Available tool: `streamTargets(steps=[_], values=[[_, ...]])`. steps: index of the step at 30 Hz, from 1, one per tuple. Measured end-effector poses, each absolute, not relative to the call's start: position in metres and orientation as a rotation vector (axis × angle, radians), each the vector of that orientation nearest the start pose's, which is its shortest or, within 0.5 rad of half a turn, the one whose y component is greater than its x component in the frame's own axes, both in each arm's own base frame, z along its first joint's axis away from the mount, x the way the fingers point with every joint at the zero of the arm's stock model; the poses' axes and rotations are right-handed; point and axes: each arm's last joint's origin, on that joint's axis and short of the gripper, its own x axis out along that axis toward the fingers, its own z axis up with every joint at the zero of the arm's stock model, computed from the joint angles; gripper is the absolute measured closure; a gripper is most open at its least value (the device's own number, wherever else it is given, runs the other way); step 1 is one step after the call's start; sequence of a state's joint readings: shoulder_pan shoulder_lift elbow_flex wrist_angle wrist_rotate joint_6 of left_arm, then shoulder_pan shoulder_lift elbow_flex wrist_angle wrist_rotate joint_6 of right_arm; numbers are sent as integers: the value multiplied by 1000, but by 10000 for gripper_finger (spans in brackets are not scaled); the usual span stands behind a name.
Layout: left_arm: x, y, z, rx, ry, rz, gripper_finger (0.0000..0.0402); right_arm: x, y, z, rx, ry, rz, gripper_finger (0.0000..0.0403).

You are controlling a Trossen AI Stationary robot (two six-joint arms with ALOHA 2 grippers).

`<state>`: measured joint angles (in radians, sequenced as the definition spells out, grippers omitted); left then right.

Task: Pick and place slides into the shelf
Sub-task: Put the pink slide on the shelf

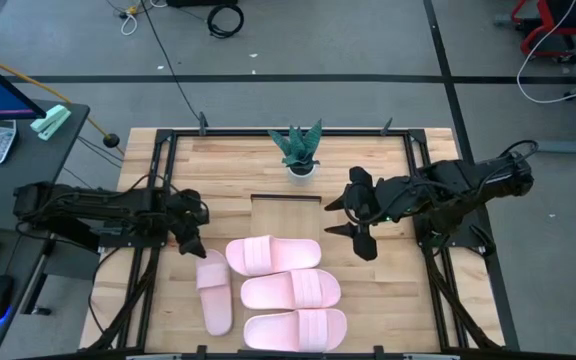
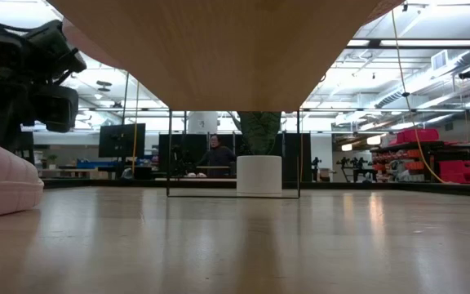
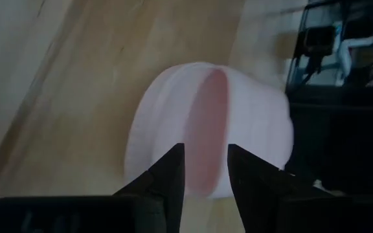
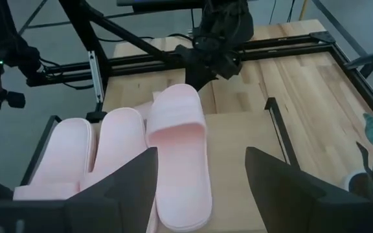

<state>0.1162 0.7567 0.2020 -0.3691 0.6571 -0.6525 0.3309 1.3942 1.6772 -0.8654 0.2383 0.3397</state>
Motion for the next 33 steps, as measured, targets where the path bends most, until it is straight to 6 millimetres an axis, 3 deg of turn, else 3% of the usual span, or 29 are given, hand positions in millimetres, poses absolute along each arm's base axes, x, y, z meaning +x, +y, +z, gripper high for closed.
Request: streamTargets(steps=[9,19,27,33], values=[[129,-2,126,-937,1063,-164,253,260,82,437,214,567,-21,166],[140,-1,145,-923,998,-214,235,260,82,436,225,569,-25,166],[136,14,154,-806,1042,12,234,260,82,436,209,570,-21,166],[134,14,135,-868,1152,97,234,260,82,436,209,571,-21,166]])
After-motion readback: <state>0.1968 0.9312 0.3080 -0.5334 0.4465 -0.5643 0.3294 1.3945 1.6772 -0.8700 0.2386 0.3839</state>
